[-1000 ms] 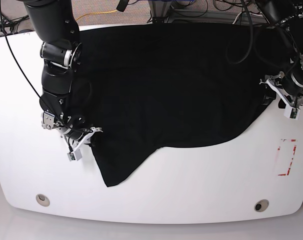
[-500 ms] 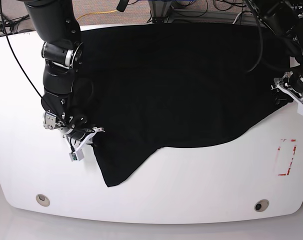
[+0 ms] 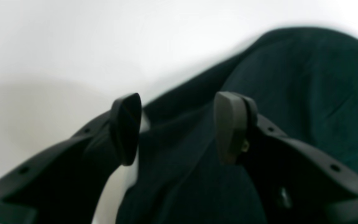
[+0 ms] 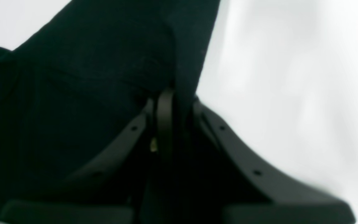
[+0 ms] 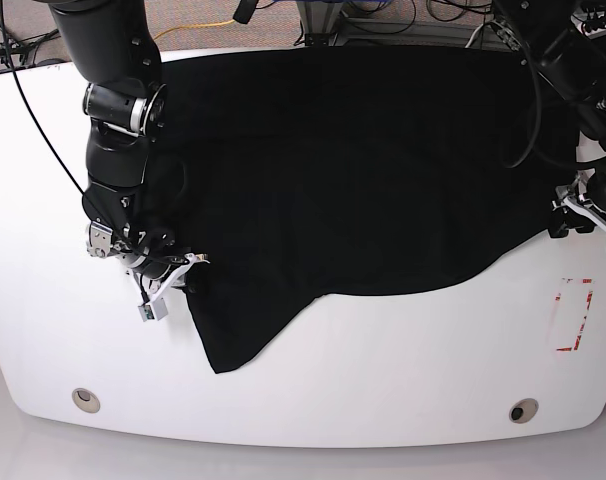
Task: Fold the T-shirt properly
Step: 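Slide the left gripper along the shirt edge toward the hem and grasp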
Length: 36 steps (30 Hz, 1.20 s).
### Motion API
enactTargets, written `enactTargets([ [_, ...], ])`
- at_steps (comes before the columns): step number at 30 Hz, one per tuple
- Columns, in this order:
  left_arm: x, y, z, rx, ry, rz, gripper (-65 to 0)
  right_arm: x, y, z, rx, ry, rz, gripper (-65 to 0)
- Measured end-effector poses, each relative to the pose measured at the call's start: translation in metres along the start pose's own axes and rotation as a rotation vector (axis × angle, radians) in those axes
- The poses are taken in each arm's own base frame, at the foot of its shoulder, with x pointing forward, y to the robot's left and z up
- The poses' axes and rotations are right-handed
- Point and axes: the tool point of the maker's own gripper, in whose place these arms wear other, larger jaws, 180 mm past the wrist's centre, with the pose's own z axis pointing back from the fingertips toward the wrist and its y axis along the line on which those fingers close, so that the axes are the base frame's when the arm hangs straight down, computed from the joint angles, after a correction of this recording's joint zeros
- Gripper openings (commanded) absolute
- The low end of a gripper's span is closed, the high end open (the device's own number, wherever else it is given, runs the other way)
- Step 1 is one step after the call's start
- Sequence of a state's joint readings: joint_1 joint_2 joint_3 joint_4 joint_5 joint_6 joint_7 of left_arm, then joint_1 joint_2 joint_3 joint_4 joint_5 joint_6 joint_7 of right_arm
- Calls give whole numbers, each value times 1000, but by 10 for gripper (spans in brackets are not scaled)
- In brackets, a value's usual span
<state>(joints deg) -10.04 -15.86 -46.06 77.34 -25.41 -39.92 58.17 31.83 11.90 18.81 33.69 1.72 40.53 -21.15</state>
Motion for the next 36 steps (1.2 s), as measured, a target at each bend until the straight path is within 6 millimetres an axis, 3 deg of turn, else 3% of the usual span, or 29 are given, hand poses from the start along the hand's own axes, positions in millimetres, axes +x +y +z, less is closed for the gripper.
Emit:
enactTargets([
  [11,34,3,2,6,-102,-19,-312,0,0,0,0,1,0,-583],
  [17,12,18,-12,9,-62,81,-312,0,0,0,0,1,0,-583],
  [20,17,30,-17,29,-114,131,-312,0,0,0,0,1,0,-583],
  [25,0,30,-29,6,-56,147,-312,0,0,0,0,0,0,-583],
  [36,-35,36,-24,22,15,157,-312,0,0,0,0,1,0,-583],
])
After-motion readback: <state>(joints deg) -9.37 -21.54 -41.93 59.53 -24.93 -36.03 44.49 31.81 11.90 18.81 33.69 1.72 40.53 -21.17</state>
